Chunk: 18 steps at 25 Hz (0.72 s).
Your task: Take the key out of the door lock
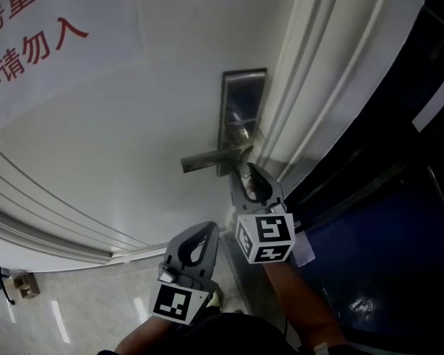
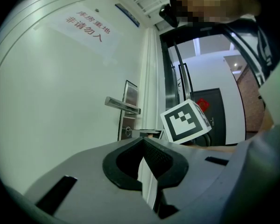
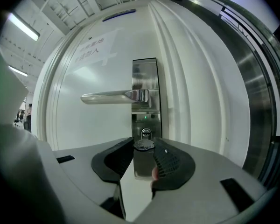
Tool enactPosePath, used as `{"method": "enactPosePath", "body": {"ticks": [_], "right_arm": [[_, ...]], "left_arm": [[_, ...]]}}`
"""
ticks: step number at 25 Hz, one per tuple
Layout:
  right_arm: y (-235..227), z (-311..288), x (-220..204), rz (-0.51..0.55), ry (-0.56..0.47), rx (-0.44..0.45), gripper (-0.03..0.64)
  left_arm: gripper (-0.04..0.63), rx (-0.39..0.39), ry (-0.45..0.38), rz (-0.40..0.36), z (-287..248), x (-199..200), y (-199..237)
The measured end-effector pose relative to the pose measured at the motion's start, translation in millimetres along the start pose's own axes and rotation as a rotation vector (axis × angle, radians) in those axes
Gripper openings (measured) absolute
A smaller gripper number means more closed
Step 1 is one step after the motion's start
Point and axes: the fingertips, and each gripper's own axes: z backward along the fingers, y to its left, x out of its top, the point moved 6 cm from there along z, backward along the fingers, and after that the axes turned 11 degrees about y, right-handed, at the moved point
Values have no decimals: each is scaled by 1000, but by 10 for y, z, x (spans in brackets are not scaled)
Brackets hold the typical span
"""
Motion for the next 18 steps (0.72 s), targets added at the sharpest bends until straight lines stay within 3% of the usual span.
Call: {"method": "enactPosePath", "body": {"ticks": [18], "right_arm": [[17,1019,-51,-1,-59,57,138]], "left_arm": [[5,1,-10,-20,318,-41,-658]]}}
